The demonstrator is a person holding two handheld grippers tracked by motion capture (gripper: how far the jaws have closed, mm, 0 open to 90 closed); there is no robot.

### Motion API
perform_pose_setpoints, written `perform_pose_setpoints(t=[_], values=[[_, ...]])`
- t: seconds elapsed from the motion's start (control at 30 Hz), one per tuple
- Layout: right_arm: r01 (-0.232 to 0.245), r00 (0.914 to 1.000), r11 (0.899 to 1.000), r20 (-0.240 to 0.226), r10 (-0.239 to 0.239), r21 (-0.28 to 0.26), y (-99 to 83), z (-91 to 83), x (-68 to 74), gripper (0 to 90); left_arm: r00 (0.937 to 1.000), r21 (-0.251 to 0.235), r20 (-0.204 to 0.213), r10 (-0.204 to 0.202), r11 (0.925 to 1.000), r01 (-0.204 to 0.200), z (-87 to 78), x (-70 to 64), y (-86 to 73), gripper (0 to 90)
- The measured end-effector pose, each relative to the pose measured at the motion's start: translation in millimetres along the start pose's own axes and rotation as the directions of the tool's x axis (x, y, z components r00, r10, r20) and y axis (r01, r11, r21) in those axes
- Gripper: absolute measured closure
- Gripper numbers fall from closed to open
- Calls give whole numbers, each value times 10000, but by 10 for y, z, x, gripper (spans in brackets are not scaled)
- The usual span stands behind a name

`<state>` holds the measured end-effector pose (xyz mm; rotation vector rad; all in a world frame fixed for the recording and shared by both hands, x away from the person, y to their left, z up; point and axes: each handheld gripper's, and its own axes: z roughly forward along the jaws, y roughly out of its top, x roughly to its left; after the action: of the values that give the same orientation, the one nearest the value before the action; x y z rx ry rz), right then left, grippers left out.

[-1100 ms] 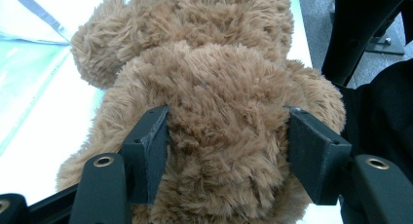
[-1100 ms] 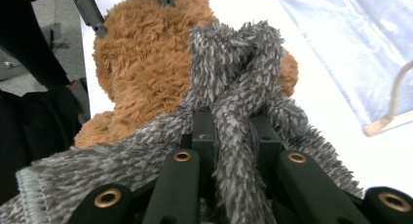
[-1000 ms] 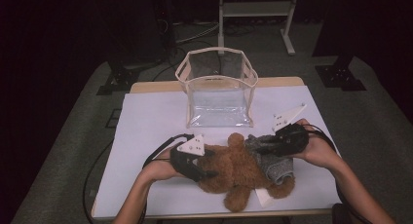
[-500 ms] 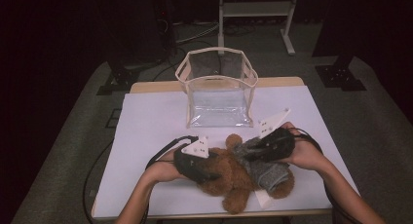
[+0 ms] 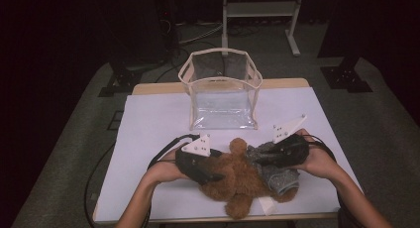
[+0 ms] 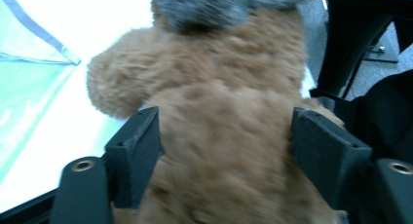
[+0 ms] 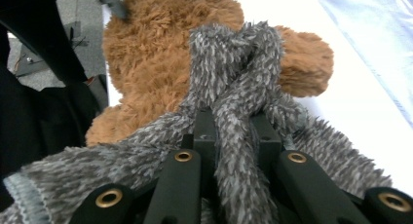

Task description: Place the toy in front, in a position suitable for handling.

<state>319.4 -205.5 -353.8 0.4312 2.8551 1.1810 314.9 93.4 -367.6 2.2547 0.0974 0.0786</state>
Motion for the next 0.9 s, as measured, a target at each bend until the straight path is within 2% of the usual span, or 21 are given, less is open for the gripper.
perform_pose_setpoints(t=[0.1, 0.17, 0.23, 0.3, 0.4, 0.5, 0.67, 0.73, 0.77, 0.9], values=[[155, 9998, 9999, -121, -155, -13, -6, 20, 95, 771, 9991, 337, 417, 44, 9994, -58, 102, -27, 10, 282], [298, 9994, 9996, -154, -298, 19, 16, 26, 128, 769, 9986, 459, 492, 210, 9987, -233, 144, -59, 17, 311], [380, 9992, 9993, -161, -380, 16, 68, 50, 141, 766, 9986, 587, 440, 305, 9977, -330, 143, -81, 27, 323], [649, 9974, 9979, -320, -646, 69, 171, 150, 158, 763, 9985, 622, 437, 331, 9974, -357, 142, -89, 23, 335], [749, 9963, 9971, -429, -743, 140, 210, 193, 154, 764, 9988, 616, 392, 284, 9976, -308, 128, -99, 5, 339], [552, 9976, 9984, -428, -547, 105, 177, 105, 91, 762, 9989, 501, 399, 250, 9984, -270, 112, -99, -15, 341], [-8, 9998, 10000, 206, 10, -77, 19, -143, -81, 761, 9989, 475, 393, 269, 9985, -287, 111, -98, -10, 340], [-223, 9997, 9996, 73, 225, -175, -29, -142, -116, 762, 9989, 434, 366, 294, 9986, -310, 101, -96, -6, 335], [-183, 9998, 9997, 19, 183, -129, -45, -80, -81, 765, 9990, 411, 342, 304, 9986, -318, 90, -90, -4, 301], [-9, 10000, 9999, -18, 9, -168, -55, -24, -12, 767, 9987, 185, 467, 217, 9996, -226, 33, -64, -20, 236]])
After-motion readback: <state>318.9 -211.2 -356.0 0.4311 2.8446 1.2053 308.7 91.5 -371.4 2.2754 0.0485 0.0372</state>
